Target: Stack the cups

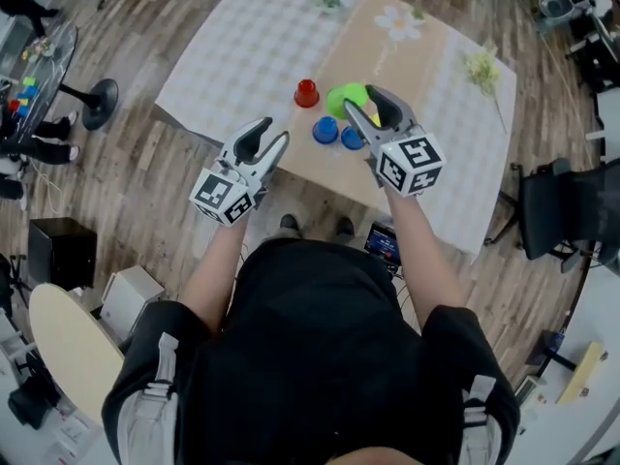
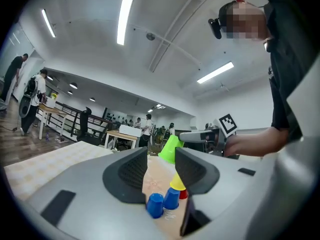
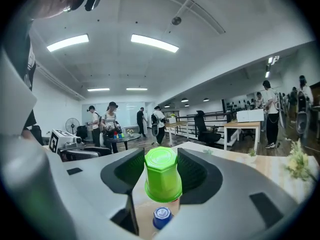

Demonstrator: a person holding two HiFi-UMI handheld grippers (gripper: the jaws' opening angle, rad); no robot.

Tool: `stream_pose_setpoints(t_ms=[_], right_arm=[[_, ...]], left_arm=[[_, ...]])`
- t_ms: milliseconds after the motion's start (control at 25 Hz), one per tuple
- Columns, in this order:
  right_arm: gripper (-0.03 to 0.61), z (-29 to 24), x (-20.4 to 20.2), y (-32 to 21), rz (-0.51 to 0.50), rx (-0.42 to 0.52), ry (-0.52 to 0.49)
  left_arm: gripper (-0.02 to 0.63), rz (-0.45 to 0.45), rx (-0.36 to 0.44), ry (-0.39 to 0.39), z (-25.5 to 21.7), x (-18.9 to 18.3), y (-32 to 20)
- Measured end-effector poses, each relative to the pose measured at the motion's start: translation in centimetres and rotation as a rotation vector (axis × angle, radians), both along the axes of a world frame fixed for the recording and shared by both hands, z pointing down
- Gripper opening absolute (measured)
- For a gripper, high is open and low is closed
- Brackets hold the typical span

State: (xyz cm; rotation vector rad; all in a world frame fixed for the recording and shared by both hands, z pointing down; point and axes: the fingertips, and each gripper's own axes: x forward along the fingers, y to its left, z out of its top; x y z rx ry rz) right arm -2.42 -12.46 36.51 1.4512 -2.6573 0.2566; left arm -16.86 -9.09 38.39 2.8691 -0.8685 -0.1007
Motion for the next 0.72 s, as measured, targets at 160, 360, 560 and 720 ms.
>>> stream_pose_setpoints(t_ms=[160,360,560,720], right_arm=[[0.216,3.1,-0.1,0.3,0.087,-0.032,0.079],[0.216,6.9,0.1,0.7,0.177,-0.092,0.086],[0.216,9.8,0.3,0.5,0.255,-0.131,0.091],[0.216,11.7,0.4,0.0,0.302,-0.155,0.086]], left_arm=[[0.161,0.047,-0.012,0.005,0.4,0.1,-0.4],[0.160,0.113,-0.022,0.003,1.2,0.3,-0.1],[0.161,0.149,-0.028,-0.009,1.9,-0.1,0.0],[0.160,0.167,-0.038,-0.013,2.3,-0.6,0.1]])
